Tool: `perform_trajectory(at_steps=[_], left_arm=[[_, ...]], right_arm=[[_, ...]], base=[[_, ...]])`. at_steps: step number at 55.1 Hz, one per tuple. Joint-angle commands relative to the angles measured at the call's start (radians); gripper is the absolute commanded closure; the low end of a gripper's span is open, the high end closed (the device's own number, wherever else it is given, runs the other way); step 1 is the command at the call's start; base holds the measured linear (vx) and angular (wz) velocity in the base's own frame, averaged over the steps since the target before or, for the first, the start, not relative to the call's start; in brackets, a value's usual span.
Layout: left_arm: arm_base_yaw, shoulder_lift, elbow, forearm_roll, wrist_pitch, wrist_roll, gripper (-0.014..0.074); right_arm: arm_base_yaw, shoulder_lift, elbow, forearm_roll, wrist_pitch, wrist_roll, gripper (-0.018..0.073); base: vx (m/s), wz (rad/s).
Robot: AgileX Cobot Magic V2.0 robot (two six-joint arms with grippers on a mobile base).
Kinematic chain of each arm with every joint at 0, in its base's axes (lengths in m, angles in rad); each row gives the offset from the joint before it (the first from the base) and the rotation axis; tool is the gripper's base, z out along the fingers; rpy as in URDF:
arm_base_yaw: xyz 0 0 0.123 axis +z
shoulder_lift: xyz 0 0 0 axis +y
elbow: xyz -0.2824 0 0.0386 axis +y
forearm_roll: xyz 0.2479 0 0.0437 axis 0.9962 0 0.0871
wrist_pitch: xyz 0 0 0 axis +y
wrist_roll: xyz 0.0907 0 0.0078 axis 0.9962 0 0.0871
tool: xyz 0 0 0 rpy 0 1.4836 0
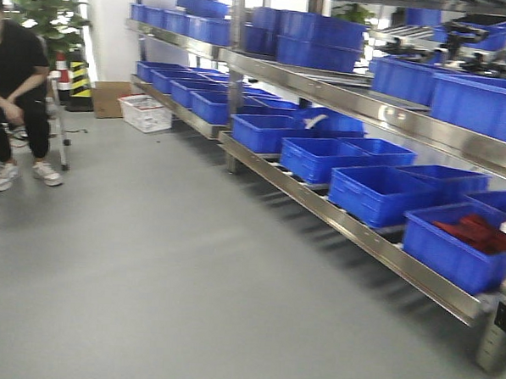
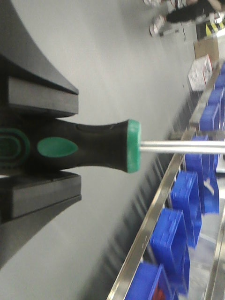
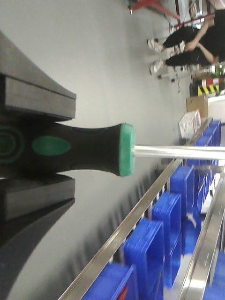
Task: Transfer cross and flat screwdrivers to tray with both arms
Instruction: 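Hold both screwdrivers while the base drives to the grey tray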
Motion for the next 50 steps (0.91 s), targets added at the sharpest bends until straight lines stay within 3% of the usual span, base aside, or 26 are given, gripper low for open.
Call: perform_trajectory(at_steps=[1,50], left_arm=[[-0.004,-0.001,-0.027,-0.014,-0.092,-0.001,0.0596],[-0.004,-0.001,-0.027,-0.014,-0.092,-0.001,0.0596]], right_arm=[[-0.003,-0.005,-0.035,-0.001,-0.099,-0.006,0.0567],[-0.003,-0.005,-0.035,-0.001,-0.099,-0.006,0.0567]], base=[[0.55,0.40],[0.56,0.46]])
